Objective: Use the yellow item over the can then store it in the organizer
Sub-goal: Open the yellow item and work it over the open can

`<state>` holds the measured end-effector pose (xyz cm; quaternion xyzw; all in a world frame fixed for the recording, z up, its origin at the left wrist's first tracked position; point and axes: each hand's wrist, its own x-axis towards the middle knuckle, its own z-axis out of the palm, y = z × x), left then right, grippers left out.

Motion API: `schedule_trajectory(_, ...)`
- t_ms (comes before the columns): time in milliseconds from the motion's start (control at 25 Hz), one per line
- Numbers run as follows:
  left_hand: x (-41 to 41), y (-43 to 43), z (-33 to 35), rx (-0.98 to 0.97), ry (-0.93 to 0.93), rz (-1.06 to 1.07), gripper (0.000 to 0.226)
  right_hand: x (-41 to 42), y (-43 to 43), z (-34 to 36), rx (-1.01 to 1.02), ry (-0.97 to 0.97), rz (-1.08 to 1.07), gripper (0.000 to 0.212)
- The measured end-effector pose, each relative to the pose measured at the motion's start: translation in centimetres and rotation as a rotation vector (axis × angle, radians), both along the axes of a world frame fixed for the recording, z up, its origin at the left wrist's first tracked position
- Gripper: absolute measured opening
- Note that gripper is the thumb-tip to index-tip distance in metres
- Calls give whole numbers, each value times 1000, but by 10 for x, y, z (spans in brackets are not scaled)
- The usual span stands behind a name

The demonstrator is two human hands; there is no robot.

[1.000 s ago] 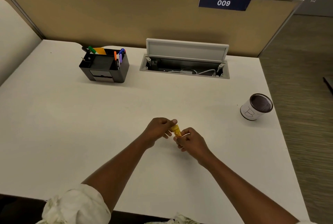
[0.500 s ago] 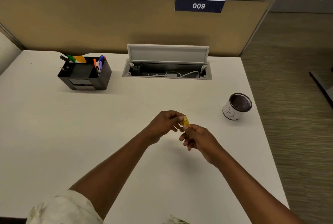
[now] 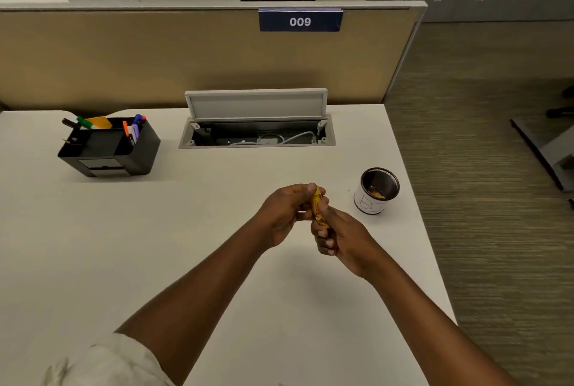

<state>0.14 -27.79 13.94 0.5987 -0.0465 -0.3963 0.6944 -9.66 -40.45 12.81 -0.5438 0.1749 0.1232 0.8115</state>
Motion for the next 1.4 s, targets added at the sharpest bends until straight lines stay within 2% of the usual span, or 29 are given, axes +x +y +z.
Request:
schedule_trajectory(200, 3, -23, 7, -54, -73, -36, 31, 7, -29, 2, 211, -2, 6, 44)
schedule_trajectory(440, 12, -43, 3, -25, -100, 22, 27, 20, -52, 5, -82, -37, 69, 48)
schedule_trajectory(600, 19, -56, 4, -40, -159, -8, 30, 27, -70, 5, 83, -20, 77, 47)
schedule_trajectory(800, 25, -72, -1, -20, -155, 37, 28, 34, -80, 0, -24, -27, 48, 47)
schedule_trajectory(920, 30, -78, -4, -53, -105, 9, 28, 35, -87, -4, 70, -13, 32, 44)
schedule_trajectory(1120, 32, -91, -10, -37, -89, 40, 26, 31, -94, -16, 31, -2, 5, 41)
schedule_trajectory(1400, 30, -113, -19, -10, -35, 42, 32, 22, -108, -22, 145, 21, -127, 32)
